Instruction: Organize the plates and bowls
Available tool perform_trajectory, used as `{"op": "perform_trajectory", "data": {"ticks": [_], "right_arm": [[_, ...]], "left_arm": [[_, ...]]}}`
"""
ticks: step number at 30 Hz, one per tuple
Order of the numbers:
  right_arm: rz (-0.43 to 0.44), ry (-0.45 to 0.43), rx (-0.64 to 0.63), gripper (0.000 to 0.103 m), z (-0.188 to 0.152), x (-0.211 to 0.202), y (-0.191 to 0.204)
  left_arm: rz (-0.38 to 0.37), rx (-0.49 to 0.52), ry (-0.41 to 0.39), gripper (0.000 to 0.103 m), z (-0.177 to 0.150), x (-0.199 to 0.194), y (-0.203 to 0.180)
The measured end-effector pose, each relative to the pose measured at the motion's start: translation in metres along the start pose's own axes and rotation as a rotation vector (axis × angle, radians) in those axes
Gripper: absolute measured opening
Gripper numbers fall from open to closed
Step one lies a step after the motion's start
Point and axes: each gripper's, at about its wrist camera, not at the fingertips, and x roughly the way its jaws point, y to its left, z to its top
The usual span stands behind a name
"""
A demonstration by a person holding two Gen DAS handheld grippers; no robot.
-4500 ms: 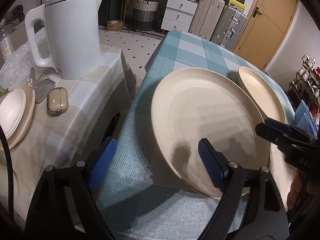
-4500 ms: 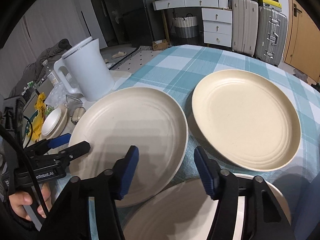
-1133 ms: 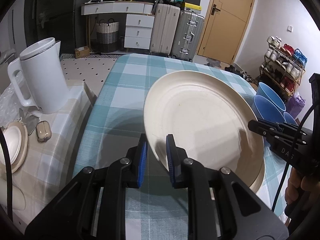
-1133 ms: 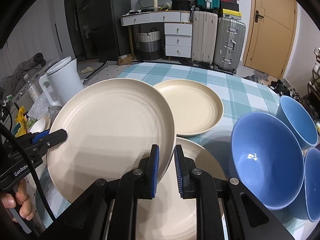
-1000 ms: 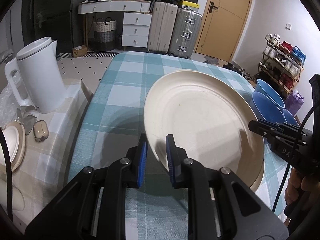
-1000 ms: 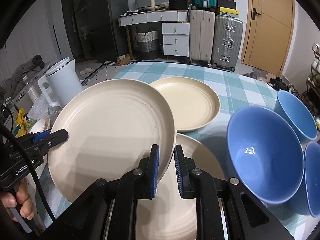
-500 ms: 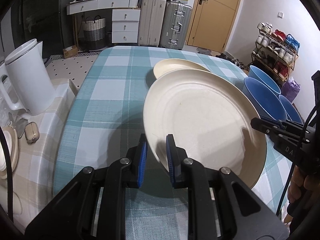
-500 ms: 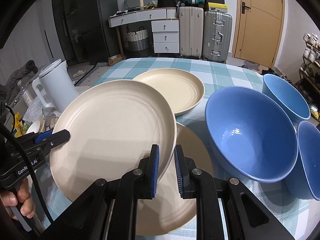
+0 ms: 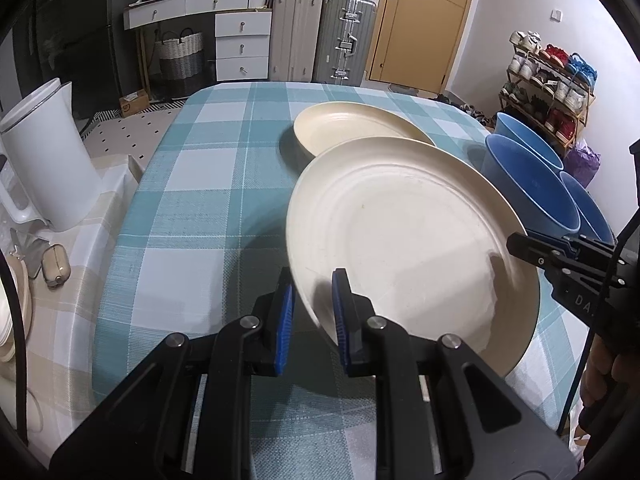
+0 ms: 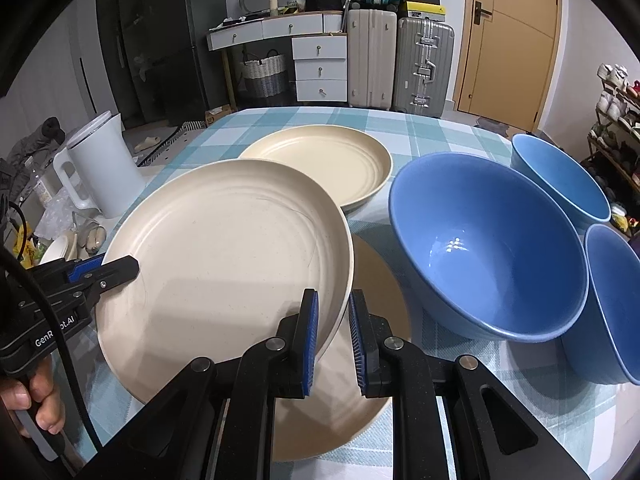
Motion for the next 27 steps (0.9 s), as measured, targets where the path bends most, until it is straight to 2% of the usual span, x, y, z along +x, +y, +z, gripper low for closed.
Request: {"op": "perform_trajectory", "data": {"ticks": [17,27], "right_arm": [[-0.041,0.009,0.015,0.016,-0.014,0.000,-0.011],[-0.064,0.019,0.016,0.017,-0.023,0.003,-0.012]], "left_arm": [[-0.017,0.043,0.028,0.015,-0.006,0.023,-0.014],[0.002,0.067,0.030,0.015,-0.009,0.031,-0.019]]}}
